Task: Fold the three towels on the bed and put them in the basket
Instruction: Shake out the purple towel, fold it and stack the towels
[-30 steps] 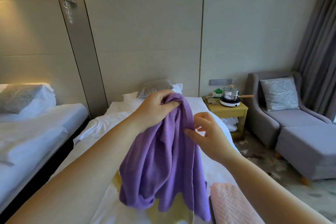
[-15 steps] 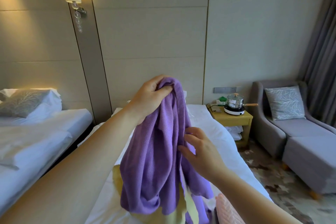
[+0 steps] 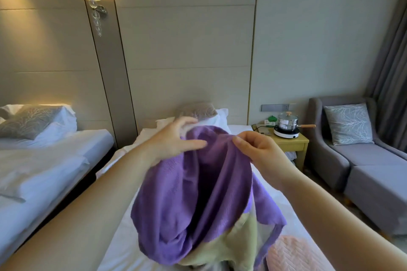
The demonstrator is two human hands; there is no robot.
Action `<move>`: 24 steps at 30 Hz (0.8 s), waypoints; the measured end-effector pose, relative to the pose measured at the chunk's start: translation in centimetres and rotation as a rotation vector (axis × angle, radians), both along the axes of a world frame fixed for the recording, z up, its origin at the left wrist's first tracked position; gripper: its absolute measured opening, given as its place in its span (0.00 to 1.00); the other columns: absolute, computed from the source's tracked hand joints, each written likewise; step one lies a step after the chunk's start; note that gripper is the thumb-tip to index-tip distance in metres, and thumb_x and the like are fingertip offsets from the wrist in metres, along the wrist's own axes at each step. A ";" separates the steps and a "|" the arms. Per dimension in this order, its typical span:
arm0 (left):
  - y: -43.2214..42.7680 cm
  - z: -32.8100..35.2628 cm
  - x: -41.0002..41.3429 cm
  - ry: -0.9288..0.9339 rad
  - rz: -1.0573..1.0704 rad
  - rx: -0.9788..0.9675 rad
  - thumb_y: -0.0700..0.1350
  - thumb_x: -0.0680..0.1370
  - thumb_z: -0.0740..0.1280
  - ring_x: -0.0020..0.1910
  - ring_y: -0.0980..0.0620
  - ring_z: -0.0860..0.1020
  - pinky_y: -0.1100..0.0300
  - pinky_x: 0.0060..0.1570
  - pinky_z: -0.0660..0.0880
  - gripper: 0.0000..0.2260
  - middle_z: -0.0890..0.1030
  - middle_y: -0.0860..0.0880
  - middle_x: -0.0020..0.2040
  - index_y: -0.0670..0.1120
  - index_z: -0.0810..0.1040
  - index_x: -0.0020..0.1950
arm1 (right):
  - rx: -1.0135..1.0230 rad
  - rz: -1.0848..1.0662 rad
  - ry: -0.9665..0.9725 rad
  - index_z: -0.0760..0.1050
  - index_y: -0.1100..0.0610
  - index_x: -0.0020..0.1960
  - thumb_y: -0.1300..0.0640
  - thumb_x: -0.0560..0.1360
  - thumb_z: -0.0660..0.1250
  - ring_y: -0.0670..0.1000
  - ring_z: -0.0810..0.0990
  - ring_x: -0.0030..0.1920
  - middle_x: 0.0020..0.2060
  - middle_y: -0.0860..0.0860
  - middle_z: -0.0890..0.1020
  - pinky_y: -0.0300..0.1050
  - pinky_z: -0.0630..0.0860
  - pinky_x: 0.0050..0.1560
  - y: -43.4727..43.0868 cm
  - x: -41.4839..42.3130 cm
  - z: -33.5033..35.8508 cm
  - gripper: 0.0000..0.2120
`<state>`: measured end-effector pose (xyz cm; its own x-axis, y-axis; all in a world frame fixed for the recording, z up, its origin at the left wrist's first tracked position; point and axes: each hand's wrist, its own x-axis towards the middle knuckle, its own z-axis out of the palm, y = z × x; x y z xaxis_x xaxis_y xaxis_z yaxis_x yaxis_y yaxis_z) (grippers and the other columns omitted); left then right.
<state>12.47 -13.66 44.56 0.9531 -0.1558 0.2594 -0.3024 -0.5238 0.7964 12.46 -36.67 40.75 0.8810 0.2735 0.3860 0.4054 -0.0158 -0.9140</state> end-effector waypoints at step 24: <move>-4.3 -1.7 0.9 -0.110 -0.257 -0.196 0.39 0.80 0.61 0.46 0.61 0.77 0.71 0.50 0.71 0.09 0.81 0.59 0.43 0.51 0.79 0.50 | -0.271 -0.056 -0.117 0.81 0.50 0.45 0.61 0.77 0.65 0.40 0.74 0.57 0.58 0.43 0.73 0.42 0.73 0.60 -1.1 -1.5 -5.8 0.09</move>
